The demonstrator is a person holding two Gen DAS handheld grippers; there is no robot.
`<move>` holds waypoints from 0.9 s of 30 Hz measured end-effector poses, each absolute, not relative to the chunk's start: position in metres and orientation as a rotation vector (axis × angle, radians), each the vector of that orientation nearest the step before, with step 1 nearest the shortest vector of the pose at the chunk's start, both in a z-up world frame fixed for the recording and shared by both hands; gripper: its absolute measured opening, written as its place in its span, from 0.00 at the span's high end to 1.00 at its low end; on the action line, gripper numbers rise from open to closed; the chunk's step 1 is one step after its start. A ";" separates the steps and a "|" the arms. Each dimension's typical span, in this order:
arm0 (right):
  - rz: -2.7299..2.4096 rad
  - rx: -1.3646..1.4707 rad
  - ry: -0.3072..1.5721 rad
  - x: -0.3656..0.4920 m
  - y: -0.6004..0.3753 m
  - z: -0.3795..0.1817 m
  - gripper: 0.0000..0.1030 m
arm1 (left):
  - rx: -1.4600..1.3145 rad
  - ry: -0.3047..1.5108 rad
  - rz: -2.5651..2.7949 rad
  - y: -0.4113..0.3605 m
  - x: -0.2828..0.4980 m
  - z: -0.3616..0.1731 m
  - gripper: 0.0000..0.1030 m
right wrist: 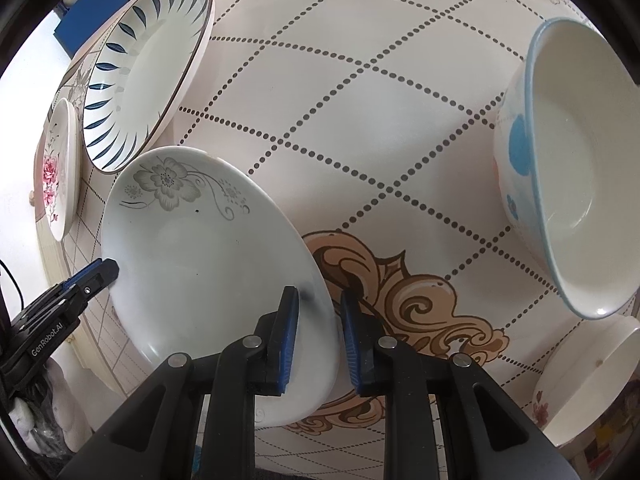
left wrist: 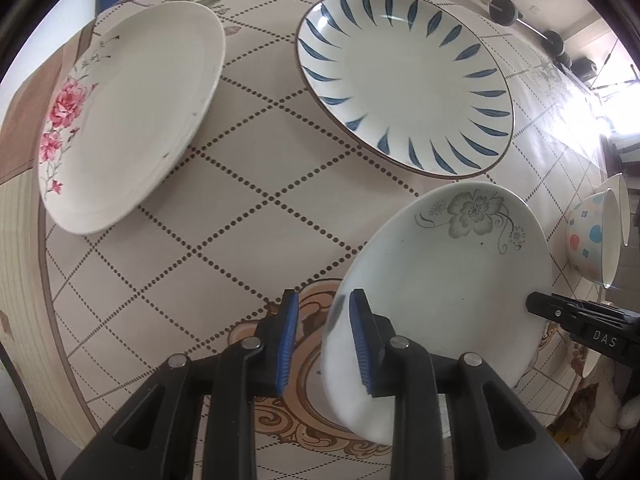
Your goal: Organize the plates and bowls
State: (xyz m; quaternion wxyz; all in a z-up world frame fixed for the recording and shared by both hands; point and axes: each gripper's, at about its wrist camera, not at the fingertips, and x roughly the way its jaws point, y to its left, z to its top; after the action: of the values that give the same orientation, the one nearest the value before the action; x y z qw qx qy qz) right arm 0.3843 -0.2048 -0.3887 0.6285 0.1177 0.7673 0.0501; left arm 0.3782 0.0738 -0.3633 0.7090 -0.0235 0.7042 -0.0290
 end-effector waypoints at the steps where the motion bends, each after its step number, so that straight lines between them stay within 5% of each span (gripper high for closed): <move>1: 0.115 0.256 1.745 0.386 -0.207 -0.383 0.70 | -0.040 1.551 -0.035 0.078 0.376 -0.357 0.76; 8: 0.192 0.108 1.569 0.398 -0.187 -0.317 0.33 | -0.106 1.383 0.161 0.114 0.355 -0.292 0.75; 14: 0.382 0.196 1.348 0.410 -0.146 -0.255 0.13 | -0.132 1.108 0.298 0.140 0.345 -0.217 0.71; 19: 0.508 0.151 1.282 0.430 -0.093 -0.227 0.09 | -0.125 1.015 0.427 0.161 0.352 -0.189 0.69; 27: 0.614 0.048 1.383 0.470 -0.007 -0.240 0.09 | -0.320 1.191 0.360 0.227 0.366 -0.225 0.69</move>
State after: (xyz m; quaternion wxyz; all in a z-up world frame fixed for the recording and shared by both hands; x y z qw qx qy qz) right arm 0.4702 -0.0068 -0.2405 0.7271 0.0217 0.6272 0.2784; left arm 0.3664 0.2272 -0.2246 0.8006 -0.1492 0.5555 0.1680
